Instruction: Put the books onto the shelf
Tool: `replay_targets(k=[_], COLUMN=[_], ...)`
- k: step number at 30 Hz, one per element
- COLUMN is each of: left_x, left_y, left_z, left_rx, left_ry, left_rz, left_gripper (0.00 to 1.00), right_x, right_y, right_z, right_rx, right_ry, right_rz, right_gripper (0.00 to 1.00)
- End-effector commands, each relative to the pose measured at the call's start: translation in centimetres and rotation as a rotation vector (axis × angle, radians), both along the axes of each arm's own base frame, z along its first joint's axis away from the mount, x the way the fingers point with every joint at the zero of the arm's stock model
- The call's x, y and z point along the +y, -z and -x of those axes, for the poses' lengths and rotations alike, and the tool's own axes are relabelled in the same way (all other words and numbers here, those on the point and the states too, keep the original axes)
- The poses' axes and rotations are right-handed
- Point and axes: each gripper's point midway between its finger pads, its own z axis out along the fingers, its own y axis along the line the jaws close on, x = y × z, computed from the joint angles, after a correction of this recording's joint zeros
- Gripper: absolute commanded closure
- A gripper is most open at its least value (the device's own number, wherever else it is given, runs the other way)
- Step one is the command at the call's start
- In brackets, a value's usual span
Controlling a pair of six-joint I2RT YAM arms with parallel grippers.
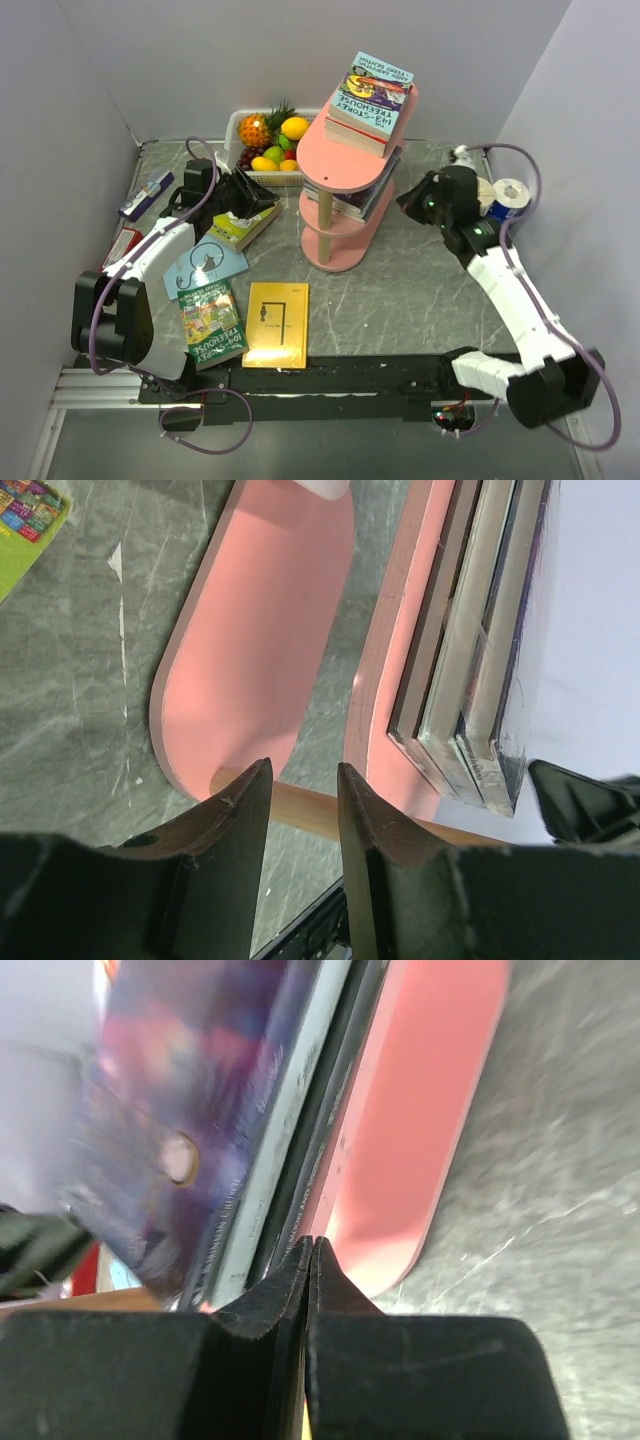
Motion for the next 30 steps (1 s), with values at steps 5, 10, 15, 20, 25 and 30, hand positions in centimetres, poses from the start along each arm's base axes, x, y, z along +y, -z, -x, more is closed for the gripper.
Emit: replay_targets(k=[5,10,15,20,25,30], left_x=[-0.8,-1.6,0.1,5.1,8.3,10.2], left_y=[-4.7,-5.4,-4.2,-0.3,1.4,3.0], left_z=[-2.4,-4.5,-3.7,-2.8,-0.8,1.6], left_rx=[-0.104,-0.101,-0.111,-0.040,-0.016,0.005], left_ry=[-0.001,0.020,-0.052,-0.238,-0.333,-0.362], left_rz=[0.051,0.061,-0.023,-0.282,-0.412,-0.495], left_gripper=[0.61,0.62,0.59,0.47,0.20,0.04], right_x=[-5.3,-4.6,-2.7,-2.1,-1.9,-3.7], right_y=[-2.7,-2.1,-1.3,2.9,6.3,9.9], right_z=[2.5,3.1,4.5,6.5,8.7,10.8], right_rx=[-0.141,-0.122,-0.179,-0.099,-0.050,0.025], right_ry=[0.146,0.116,-0.002,-0.024,0.042,0.163], right_rz=[0.012,-0.017,-0.072,0.017,0.125,0.157], right_gripper=[1.00,0.98,0.49,0.32,0.28,0.01])
